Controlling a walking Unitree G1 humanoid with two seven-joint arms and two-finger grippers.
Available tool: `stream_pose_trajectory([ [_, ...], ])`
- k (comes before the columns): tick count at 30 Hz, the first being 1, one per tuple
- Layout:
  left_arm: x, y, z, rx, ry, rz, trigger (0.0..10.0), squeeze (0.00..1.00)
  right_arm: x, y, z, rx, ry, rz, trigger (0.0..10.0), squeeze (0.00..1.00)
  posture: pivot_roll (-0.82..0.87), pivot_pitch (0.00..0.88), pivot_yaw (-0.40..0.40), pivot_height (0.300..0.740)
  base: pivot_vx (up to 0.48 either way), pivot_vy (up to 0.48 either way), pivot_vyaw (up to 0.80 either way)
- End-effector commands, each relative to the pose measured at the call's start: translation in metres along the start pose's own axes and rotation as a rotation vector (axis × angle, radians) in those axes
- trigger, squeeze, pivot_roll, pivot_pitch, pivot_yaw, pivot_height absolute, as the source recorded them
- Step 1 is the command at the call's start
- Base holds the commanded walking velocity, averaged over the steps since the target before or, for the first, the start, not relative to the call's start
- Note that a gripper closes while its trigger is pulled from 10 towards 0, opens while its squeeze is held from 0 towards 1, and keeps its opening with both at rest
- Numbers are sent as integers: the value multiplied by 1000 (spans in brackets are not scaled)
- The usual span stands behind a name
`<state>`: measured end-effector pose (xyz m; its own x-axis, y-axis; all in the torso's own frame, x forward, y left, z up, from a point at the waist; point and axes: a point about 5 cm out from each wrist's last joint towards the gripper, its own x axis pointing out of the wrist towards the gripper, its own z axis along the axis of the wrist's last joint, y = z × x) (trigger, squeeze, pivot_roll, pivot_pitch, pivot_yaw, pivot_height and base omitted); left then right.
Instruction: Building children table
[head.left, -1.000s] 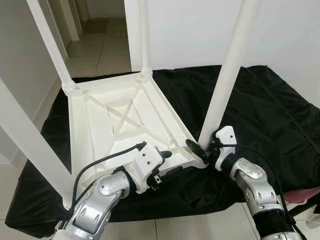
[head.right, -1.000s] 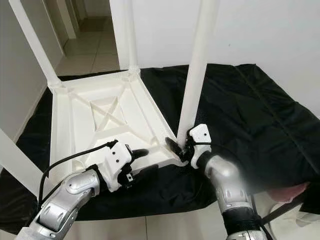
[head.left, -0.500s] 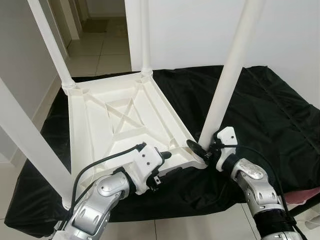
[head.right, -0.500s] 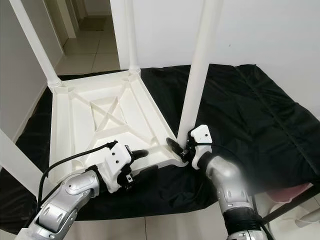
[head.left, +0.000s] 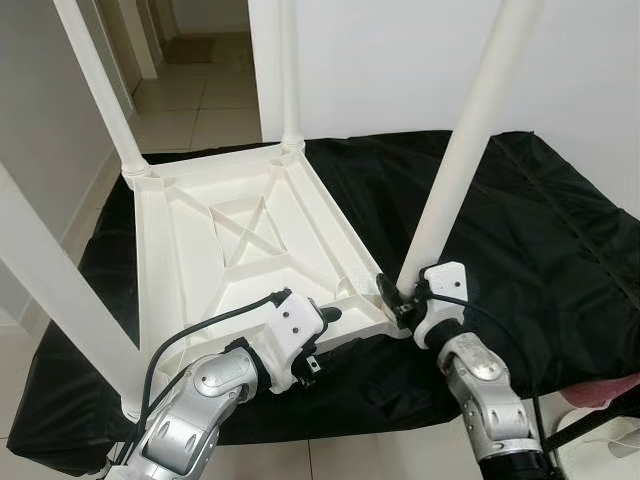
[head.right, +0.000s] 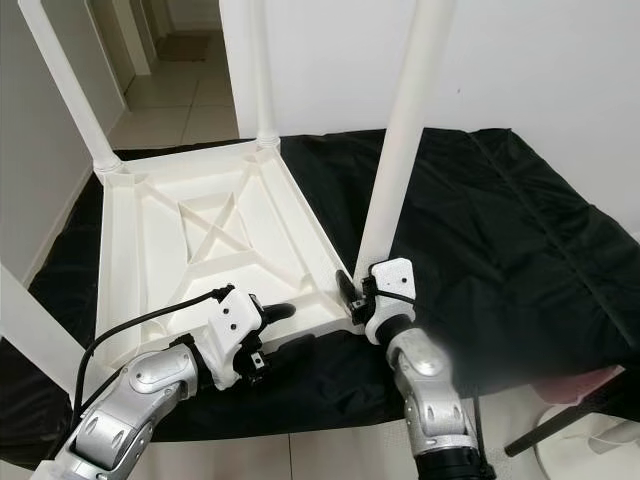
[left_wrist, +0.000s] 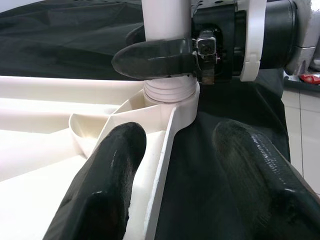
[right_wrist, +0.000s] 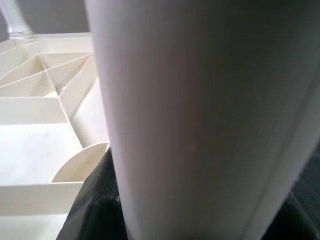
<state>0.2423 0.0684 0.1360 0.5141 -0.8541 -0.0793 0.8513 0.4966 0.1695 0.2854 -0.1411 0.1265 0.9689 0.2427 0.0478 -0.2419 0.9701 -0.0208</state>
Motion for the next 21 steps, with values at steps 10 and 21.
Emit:
stream_pose_trajectory([
  [10, -1, -2, 1, -9, 1, 7, 10000, 0, -2, 29, -10, 83, 80, -297, 10000, 0, 1, 13, 8, 740, 0, 0, 0],
  [21, -1, -2, 1, -7, 3, 10, 10000, 0, -5, 33, -3, 78, 27, -242, 10000, 1000, 6, 5, 0, 740, 0, 0, 0],
])
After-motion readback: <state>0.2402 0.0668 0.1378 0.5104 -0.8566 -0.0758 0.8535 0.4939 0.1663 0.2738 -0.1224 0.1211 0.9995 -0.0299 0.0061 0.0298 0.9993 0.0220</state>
